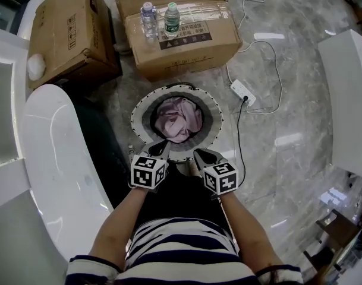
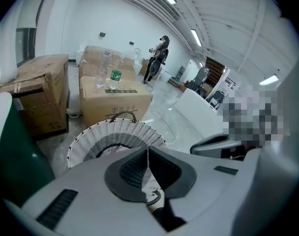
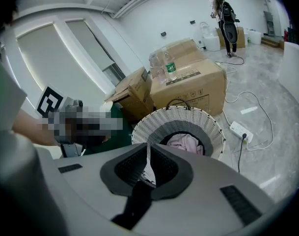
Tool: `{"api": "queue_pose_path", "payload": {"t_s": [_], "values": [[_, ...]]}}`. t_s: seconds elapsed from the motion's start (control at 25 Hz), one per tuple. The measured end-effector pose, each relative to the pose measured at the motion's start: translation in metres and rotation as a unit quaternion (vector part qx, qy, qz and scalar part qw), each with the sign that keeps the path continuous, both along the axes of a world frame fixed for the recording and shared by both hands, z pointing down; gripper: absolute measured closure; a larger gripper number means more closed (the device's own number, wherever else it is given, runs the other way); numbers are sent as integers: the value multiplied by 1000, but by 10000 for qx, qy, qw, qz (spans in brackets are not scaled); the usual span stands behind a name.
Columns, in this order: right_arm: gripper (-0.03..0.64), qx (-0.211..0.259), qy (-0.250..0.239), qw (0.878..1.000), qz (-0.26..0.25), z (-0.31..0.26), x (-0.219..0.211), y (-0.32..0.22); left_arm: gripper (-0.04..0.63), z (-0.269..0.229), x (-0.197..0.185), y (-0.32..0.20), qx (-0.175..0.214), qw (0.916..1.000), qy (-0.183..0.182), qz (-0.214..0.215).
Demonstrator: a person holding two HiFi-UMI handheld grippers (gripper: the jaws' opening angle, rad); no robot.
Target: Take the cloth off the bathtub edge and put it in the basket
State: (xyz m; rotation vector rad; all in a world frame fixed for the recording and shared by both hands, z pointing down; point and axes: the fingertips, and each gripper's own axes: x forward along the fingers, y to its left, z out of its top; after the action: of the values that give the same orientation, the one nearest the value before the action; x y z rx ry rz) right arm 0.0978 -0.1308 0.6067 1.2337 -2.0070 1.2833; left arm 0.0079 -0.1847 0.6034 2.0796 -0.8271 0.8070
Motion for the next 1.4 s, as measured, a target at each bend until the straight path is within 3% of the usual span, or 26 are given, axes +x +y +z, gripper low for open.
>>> {"api": "queue_pose_path", "payload": {"t_s": [0.52, 0.8, 1.4], "values": [[589, -104, 112, 9996, -229, 1, -1, -1, 571, 2, -7, 9, -165, 9992, -335, 114], [591, -85, 265, 9987, -427, 0, -10, -7, 571, 7, -14, 10, -317, 9991, -271, -33], [591, -94, 484, 9986, -205, 1, -6, -14, 569, 11, -24, 10, -488, 9985, -188, -146]]}}
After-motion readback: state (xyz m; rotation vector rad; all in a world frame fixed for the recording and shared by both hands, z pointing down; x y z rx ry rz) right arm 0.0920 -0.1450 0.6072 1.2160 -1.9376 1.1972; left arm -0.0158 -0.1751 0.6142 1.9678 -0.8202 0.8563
